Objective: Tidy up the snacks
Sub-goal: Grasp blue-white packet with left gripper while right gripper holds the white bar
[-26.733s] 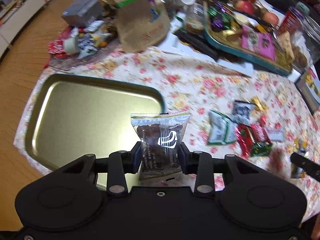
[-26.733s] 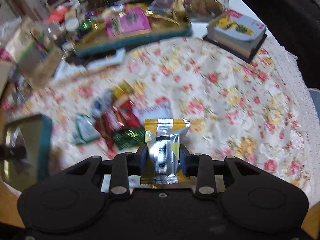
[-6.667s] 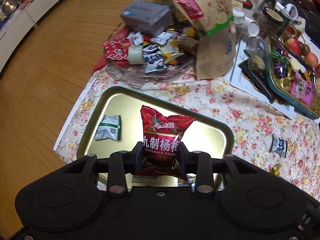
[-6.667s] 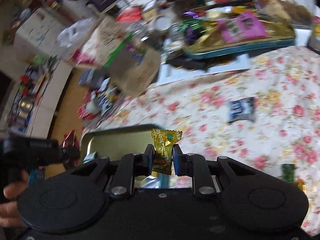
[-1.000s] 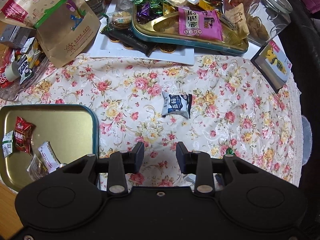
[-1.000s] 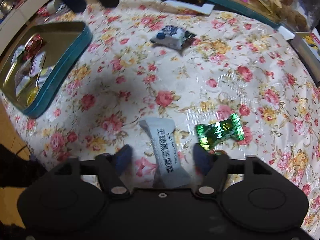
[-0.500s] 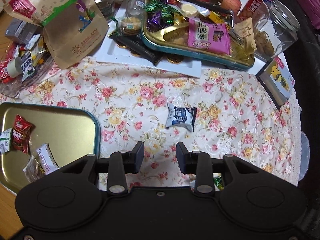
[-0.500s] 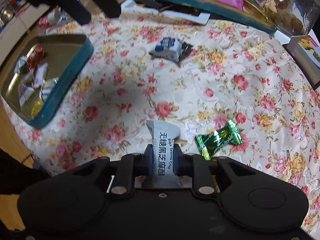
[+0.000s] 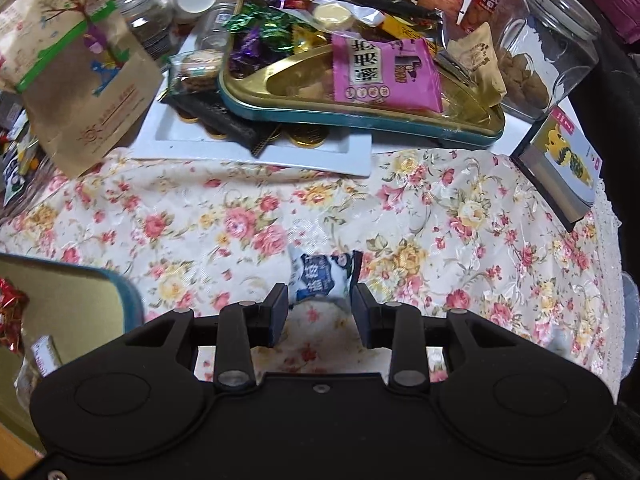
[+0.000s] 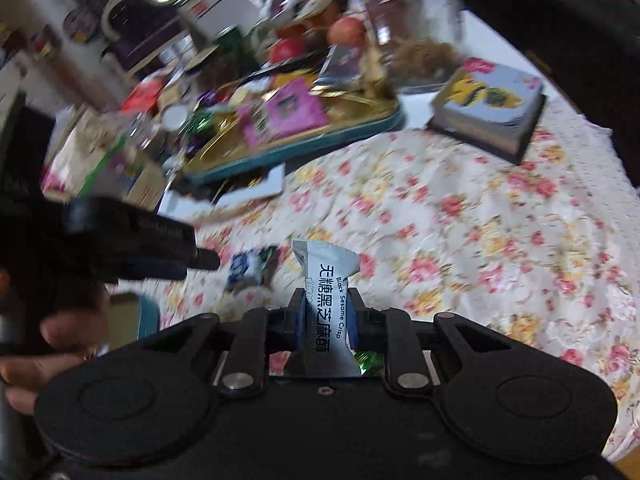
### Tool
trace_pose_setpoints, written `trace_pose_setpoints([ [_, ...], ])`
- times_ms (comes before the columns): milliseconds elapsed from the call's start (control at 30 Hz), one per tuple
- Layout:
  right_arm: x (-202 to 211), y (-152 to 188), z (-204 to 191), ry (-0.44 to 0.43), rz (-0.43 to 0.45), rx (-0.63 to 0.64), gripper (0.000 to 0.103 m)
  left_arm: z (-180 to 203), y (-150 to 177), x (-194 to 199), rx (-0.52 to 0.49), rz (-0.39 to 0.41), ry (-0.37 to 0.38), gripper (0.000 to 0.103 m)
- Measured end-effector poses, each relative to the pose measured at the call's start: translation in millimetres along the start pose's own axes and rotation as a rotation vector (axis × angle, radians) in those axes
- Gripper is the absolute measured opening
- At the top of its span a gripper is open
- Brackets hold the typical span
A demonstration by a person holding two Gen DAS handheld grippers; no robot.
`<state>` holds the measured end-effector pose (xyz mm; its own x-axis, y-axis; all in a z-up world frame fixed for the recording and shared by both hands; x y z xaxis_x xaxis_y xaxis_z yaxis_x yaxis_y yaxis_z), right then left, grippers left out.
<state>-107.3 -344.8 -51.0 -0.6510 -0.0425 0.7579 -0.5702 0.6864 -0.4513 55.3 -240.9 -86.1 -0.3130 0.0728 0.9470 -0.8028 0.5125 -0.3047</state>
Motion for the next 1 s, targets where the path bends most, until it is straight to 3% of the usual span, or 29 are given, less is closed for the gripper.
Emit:
trace_pose_setpoints([
  [167, 14, -10, 12, 0.008, 0.049, -0.062, 0.022, 13, -5, -14, 0.0, 0.034, -0.029, 0.044],
  [367, 22, -16, 14, -0.009, 0.072, -0.083, 0.022, 21, -1, -41, -0.057, 0.015, -0.107, 0.045],
  [467, 22, -17, 15, -0.013, 0.073, -0.104, 0.022, 24, 2, -49, -0.093, 0.02, -0.124, 0.051],
  [667, 20, -16, 11, -0.018, 0.063, -0.102, 0.022, 26, 2, -65, -0.057, -0.037, -0.06, 0.057],
  [1000, 19, -17, 15, 0.003, 0.053, -0.127, 0.022, 29, 0, -66, -0.034, -0.031, -0.069, 0.055],
])
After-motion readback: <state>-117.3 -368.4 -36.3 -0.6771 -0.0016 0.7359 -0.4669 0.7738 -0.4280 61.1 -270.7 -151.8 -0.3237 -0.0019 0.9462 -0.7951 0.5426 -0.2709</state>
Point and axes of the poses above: each gripper's, at about its wrist camera, not at the fingertips, and x roughly against the way its jaws point, z to its right, y to its underside, the point moved 5 cm from there along -x, roughly the way its jaws point, and after that the axes turned 10 degrees about -y, right-handed, at the moved point
